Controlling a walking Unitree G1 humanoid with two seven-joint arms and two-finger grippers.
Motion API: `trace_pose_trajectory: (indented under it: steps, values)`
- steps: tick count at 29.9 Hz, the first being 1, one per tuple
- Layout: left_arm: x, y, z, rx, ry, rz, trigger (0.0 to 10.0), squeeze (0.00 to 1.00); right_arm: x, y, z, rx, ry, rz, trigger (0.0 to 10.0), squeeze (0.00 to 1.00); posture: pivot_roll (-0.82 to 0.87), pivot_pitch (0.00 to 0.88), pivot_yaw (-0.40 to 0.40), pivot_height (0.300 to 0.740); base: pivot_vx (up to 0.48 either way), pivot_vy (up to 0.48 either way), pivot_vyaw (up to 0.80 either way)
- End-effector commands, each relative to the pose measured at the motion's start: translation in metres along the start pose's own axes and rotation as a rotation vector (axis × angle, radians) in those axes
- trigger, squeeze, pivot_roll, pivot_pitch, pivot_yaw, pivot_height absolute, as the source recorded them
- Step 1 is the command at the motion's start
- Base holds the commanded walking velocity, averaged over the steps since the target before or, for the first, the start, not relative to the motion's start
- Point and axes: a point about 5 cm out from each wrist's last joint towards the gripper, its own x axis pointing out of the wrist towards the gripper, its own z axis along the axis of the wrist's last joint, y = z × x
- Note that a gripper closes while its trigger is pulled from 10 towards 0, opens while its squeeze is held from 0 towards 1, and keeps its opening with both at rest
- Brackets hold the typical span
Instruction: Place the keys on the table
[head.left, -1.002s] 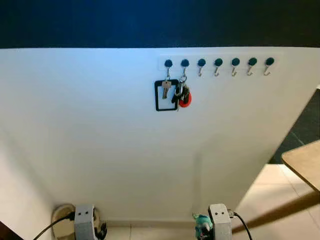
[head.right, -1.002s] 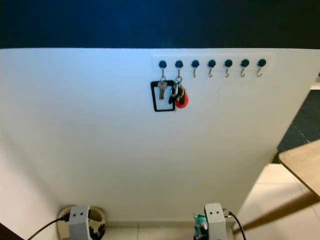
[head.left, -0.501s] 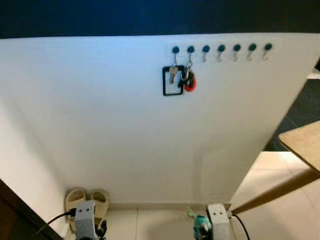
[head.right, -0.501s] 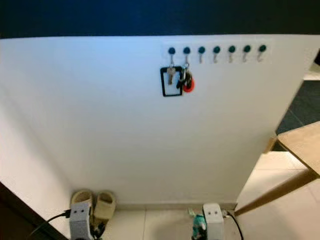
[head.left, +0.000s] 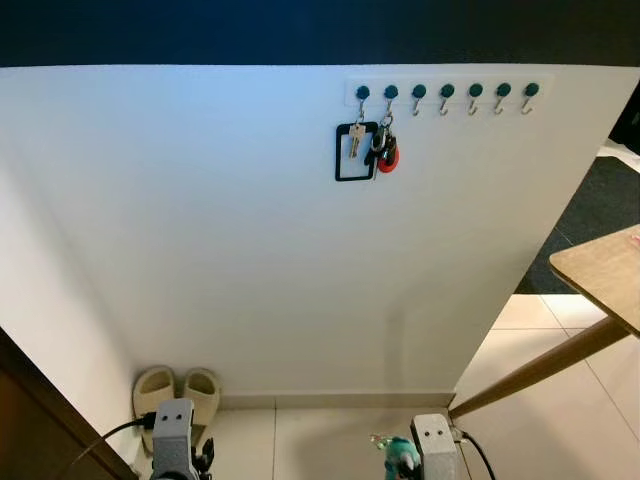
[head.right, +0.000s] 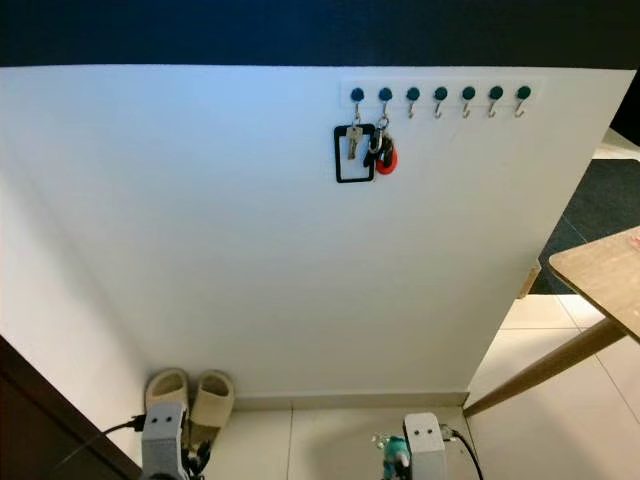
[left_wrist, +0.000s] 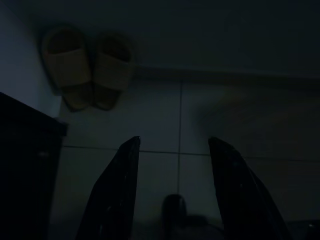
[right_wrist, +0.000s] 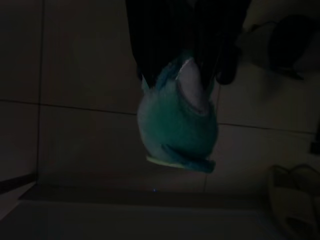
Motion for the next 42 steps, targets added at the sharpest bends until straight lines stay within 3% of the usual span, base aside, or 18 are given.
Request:
trace_pose_trajectory:
  steps: [1,14,42]
  values:
    - [0.0,-0.002,0.0,0.008,-0.004,-0.003,10.0,0.0,-0.001,-0.005,0.0,-0.001,0.005,-0.015,10.0,0.0,0.02,0.011,0.01,0.74,0.0,0.0,0.0]
    - [-0.001,-0.005,0.0,0.02,-0.021,-0.013,10.0,0.0,-0.002,-0.007,-0.003,-0.003,0.013,-0.017,10.0,0.0,0.03,0.013,0.009,0.74,0.0,0.0,0.0]
    - [-0.001,-0.003,0.011,0.036,-0.107,0.012,10.0,0.0,-0.002,-0.005,-0.003,-0.012,0.007,-0.009,10.0,0.0,0.03,0.017,0.009,0.74,0.0,0.0,-0.79]
